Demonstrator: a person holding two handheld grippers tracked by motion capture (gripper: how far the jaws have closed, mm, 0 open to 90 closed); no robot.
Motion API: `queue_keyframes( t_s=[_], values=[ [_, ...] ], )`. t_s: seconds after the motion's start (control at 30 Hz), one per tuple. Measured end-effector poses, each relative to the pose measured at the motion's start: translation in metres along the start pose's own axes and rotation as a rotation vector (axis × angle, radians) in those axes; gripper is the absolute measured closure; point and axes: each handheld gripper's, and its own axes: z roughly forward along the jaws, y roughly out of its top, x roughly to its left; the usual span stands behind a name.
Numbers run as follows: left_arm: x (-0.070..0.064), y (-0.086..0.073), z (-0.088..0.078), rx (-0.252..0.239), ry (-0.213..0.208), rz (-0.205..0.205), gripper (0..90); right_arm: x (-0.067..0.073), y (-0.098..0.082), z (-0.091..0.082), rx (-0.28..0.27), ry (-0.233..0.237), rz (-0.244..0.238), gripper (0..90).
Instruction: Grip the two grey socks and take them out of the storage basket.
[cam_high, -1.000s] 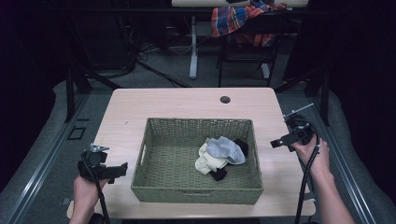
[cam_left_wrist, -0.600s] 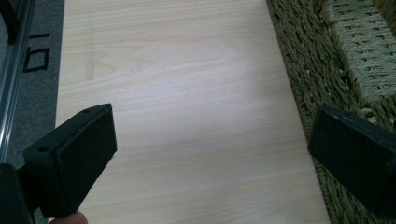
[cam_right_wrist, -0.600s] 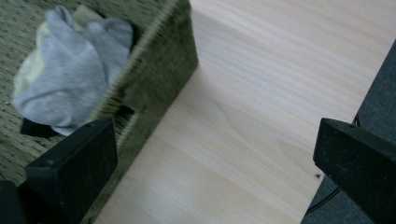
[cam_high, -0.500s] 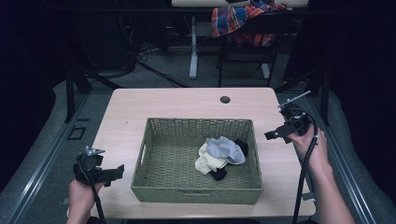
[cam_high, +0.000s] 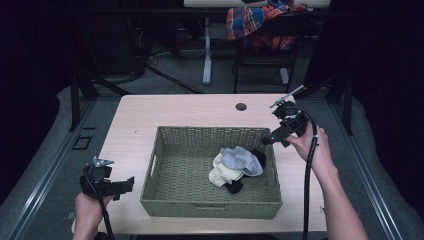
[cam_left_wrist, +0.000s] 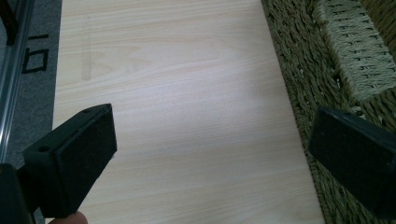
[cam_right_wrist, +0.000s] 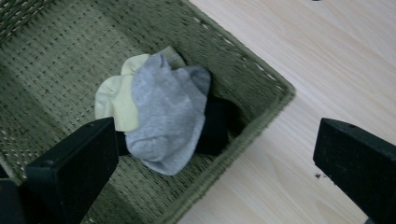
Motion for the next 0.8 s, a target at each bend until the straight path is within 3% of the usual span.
queue_keyframes(
  t_s=[0.07,0.37,0.8],
  values=[
    [0.000,0.000,0.001,-0.004,-0.002,-0.005,1.2,0.006,0.005,0.004,-0.008,0.005,-0.011,0.0],
    [-0.004,0.005,0.004,-0.004,-0.007,0.014,1.3,0.024,0.020,0.027,0.048,0.024,-0.046,0.0],
    [-0.002,0.006,0.007,-0.002,-0.015,0.012,1.3,0.051,0.032,0.084,0.142,0.033,-0.114,0.0]
  ],
)
